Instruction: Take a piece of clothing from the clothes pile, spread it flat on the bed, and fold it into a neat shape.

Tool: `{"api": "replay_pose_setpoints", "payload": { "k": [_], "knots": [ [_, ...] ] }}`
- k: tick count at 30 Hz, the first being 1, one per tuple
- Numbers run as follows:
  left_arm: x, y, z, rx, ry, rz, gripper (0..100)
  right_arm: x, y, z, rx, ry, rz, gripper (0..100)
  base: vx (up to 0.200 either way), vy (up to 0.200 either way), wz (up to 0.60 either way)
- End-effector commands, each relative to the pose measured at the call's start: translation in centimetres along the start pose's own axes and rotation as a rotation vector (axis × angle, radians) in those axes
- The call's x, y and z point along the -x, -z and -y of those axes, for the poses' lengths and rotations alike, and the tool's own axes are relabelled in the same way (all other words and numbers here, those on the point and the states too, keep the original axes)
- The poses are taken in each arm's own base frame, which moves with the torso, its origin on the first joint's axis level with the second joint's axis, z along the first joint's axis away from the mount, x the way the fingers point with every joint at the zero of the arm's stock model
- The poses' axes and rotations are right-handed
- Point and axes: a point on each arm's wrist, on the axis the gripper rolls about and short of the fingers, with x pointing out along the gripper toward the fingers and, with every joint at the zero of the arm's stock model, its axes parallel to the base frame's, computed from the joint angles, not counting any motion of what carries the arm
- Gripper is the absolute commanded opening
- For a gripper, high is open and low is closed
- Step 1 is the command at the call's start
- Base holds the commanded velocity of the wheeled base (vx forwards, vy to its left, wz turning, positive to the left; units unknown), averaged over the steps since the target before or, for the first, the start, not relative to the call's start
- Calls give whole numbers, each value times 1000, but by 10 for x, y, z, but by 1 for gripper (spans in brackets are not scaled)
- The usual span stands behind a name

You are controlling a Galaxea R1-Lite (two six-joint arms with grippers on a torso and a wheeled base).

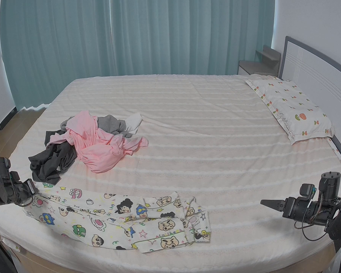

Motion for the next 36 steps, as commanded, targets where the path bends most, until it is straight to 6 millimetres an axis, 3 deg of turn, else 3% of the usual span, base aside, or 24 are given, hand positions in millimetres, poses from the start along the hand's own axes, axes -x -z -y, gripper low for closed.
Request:
{"api": "replay_pose_setpoints", "payload": {
  "k": [1, 5, 9, 16, 21, 24, 25, 29, 30, 32, 35, 36],
  "knots": [
    [28, -40, -19, -3, -43, 131, 0, 2, 5, 2, -10, 10, -19, 100, 0, 0, 0],
    [36, -48, -21, -18, -53, 151, 0, 1, 5, 2, -10, 11, -21, 100, 0, 0, 0],
    [53, -44, -8, -39, -40, 132, 0, 2, 5, 2, -8, 10, -20, 100, 0, 0, 0],
    [77, -17, 59, -166, 55, 9, 0, 1, 5, 2, -11, 11, -22, 100, 0, 0, 0],
    [75, 12, 110, -254, 47, -48, 0, 1, 5, 2, -9, 11, -22, 100, 0, 0, 0],
    [75, 20, 126, -250, 61, -54, 0, 1, 5, 2, -10, 12, -21, 100, 0, 0, 0],
    [77, 37, 156, -242, 83, -64, 0, 1, 5, 3, -13, 14, -21, 100, 0, 0, 0],
    [76, 67, 192, -310, 110, -93, 0, 1, 5, 3, -12, 14, -23, 100, 0, 0, 0],
    [76, 69, 194, -314, 110, -95, 0, 1, 5, 3, -12, 14, -23, 100, 0, 0, 0],
    [69, 88, 215, -342, 112, -123, 0, 1, 5, 3, -14, 14, -23, 100, 0, 0, 0],
    [63, 102, 230, -353, 109, -139, 0, 1, 5, 3, -12, 14, -23, 100, 0, 0, 0],
    [57, 117, 242, -375, 102, -153, 0, 1, 5, 3, -14, 17, -24, 100, 0, 0, 0]
  ]
}}
